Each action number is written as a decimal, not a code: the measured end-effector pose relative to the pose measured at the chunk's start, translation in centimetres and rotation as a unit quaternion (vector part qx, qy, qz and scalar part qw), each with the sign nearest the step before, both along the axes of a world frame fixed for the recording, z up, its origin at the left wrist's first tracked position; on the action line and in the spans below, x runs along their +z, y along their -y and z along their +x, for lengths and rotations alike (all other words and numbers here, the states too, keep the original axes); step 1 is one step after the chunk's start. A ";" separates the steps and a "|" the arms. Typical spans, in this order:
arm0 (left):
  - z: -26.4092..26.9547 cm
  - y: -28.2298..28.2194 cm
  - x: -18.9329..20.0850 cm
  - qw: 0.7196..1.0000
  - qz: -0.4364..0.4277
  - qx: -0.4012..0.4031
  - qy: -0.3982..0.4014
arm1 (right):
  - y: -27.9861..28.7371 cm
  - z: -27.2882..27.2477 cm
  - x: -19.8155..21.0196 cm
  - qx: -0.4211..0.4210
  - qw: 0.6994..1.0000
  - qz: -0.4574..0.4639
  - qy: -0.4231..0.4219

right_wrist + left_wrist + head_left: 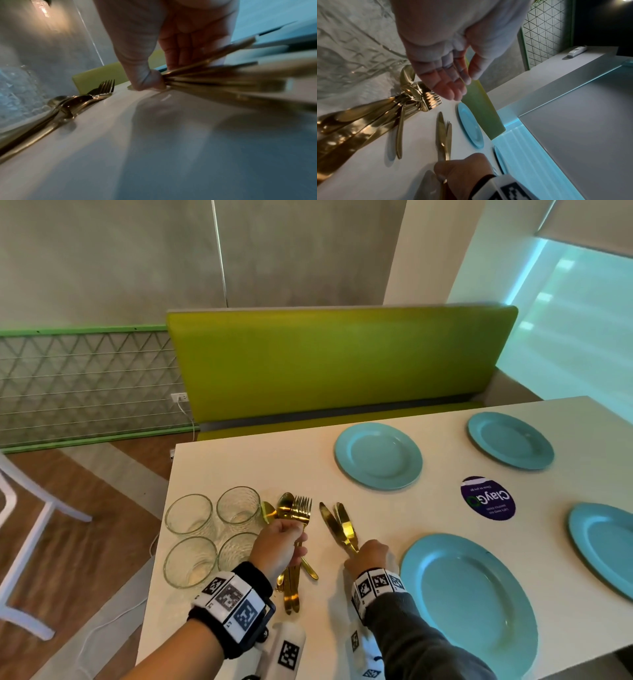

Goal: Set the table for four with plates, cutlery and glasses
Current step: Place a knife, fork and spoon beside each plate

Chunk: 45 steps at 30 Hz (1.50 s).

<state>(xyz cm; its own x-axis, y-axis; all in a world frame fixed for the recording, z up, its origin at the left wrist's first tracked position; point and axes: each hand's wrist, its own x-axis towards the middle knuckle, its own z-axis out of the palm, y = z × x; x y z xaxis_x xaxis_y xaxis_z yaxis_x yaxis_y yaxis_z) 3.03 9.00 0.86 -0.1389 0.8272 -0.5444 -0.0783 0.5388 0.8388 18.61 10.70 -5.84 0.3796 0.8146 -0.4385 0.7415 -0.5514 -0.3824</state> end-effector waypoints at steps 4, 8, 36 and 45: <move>0.7 0.1 -0.6 1.000 -0.008 -0.013 -0.009 | -0.1 0.6 0.1 0.027 0.999 -0.014 0.027; 1.5 0.4 -1.2 0.999 -0.014 -0.040 -0.021 | -0.7 1.9 0.5 0.014 0.998 -0.053 -0.038; 6.7 2.1 -0.3 0.970 -0.077 -0.152 0.171 | 4.2 4.0 5.2 -0.018 0.895 0.041 -0.443; 5.9 3.5 -1.5 0.976 -0.076 -0.138 0.152 | 6.9 2.7 4.1 -0.061 0.889 0.051 -0.451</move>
